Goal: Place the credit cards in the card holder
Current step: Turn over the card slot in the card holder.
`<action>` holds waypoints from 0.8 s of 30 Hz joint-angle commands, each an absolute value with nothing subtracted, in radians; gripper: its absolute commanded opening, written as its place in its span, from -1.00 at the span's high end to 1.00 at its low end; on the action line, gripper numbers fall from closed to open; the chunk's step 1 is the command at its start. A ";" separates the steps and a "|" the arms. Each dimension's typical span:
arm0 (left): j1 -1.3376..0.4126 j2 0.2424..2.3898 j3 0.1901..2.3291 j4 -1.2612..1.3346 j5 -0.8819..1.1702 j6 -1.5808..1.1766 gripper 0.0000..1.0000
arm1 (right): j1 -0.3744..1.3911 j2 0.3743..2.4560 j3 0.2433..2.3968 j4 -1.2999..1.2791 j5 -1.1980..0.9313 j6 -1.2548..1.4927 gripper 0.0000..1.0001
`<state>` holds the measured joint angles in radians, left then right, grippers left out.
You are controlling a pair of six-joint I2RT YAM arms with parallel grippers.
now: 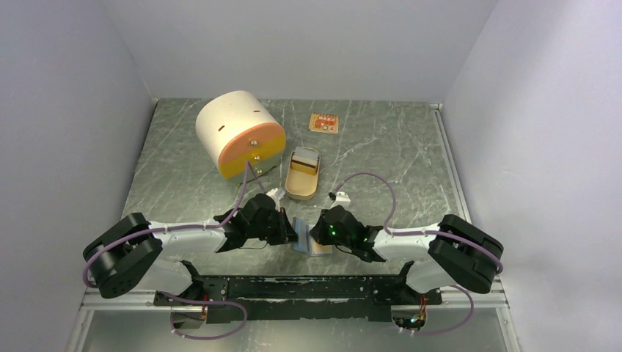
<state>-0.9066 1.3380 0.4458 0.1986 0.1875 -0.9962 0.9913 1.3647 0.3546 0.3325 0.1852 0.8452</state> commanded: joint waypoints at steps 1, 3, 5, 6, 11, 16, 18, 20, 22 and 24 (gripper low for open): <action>-0.903 1.312 0.465 0.209 0.204 -0.978 0.82 | 0.993 1.388 0.332 0.325 0.149 0.824 0.75; -0.904 1.293 0.491 0.155 0.187 -0.979 0.82 | 0.994 1.402 0.338 0.364 0.108 0.813 0.75; -0.904 1.273 0.507 0.095 0.177 -0.981 0.82 | 0.999 1.439 0.342 0.409 0.069 0.814 0.75; -0.905 1.266 0.511 0.072 0.173 -0.987 0.82 | 1.003 1.457 0.348 0.424 0.055 0.814 0.74; -0.905 1.271 0.506 0.024 0.174 -1.005 0.82 | 1.022 1.523 0.386 0.431 0.026 0.803 0.75; -0.907 1.325 0.578 -0.078 0.164 -0.951 0.82 | 1.025 1.528 0.391 0.400 0.043 0.803 0.74; -0.913 1.359 0.619 -0.128 0.157 -0.939 0.82 | 1.024 1.515 0.400 0.365 0.057 0.795 0.69; -0.924 1.383 0.643 -0.156 0.159 -0.932 0.82 | 1.024 1.492 0.403 0.327 0.075 0.789 0.62; -0.938 1.404 0.660 -0.179 0.151 -0.931 0.82 | 1.022 1.455 0.399 0.291 0.099 0.787 0.56; -0.943 1.430 0.677 -0.201 0.145 -0.928 0.82 | 1.015 1.404 0.382 0.260 0.122 0.787 0.50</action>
